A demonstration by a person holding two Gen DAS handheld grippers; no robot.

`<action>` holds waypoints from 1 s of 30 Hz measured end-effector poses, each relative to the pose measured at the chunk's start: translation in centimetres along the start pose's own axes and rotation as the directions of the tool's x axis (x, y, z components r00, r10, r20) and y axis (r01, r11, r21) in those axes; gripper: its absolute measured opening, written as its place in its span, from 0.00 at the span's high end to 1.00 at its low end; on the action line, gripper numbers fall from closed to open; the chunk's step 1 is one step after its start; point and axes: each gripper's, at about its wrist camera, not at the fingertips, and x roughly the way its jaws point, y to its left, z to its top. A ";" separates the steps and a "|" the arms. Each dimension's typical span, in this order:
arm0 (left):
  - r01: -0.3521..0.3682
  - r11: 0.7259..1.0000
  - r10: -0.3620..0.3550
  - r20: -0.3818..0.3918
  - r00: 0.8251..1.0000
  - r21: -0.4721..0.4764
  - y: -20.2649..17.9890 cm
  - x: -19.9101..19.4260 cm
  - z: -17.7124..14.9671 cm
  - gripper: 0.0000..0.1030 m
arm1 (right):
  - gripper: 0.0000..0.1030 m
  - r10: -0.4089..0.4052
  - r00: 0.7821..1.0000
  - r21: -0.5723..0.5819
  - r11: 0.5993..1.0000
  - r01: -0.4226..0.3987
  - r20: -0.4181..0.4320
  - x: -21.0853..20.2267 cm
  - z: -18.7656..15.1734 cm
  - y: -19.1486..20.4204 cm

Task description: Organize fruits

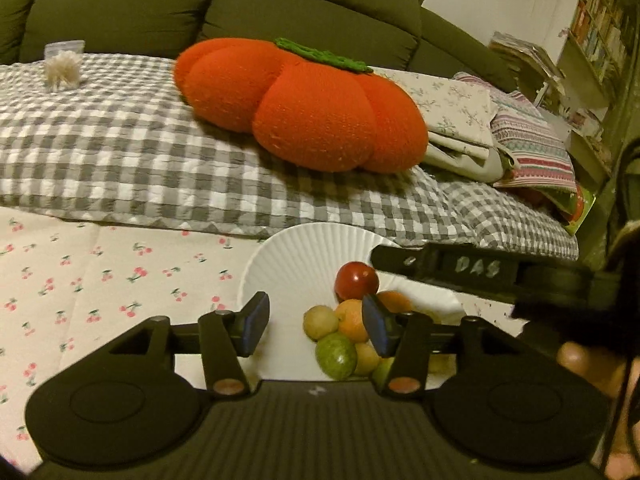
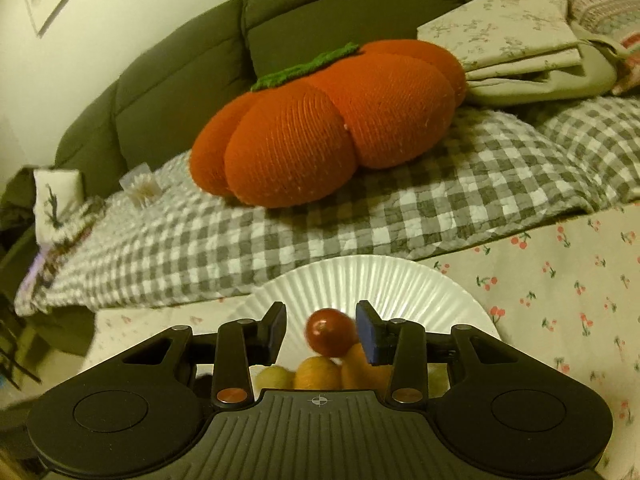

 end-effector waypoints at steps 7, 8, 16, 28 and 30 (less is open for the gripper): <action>-0.074 0.997 0.074 -0.011 0.997 0.003 -0.4 -2.9 -0.9 0.33 | 0.54 -0.012 1.000 0.048 0.999 0.012 -0.005 -4.1 -1.2 1.2; -0.091 0.996 0.091 -0.016 0.996 -0.001 -0.4 -3.2 -1.1 0.30 | 0.51 -0.012 1.000 0.059 0.998 0.012 -0.013 -4.6 -1.6 1.2; -0.167 0.986 0.168 -0.045 0.985 0.028 -1.5 -5.6 -3.2 0.15 | 0.43 -0.050 0.997 -0.001 0.999 0.050 -0.062 -8.2 -4.5 2.7; -0.241 0.970 0.241 -0.009 0.970 0.015 -2.3 -9.6 -5.2 0.07 | 0.19 -0.059 0.997 0.017 0.998 0.059 -0.043 -14.0 -7.8 3.0; -0.248 0.968 0.248 -0.006 0.969 0.022 -2.7 -10.4 -5.7 0.06 | 0.16 -0.057 0.997 0.033 0.998 0.058 -0.050 -14.7 -8.3 2.9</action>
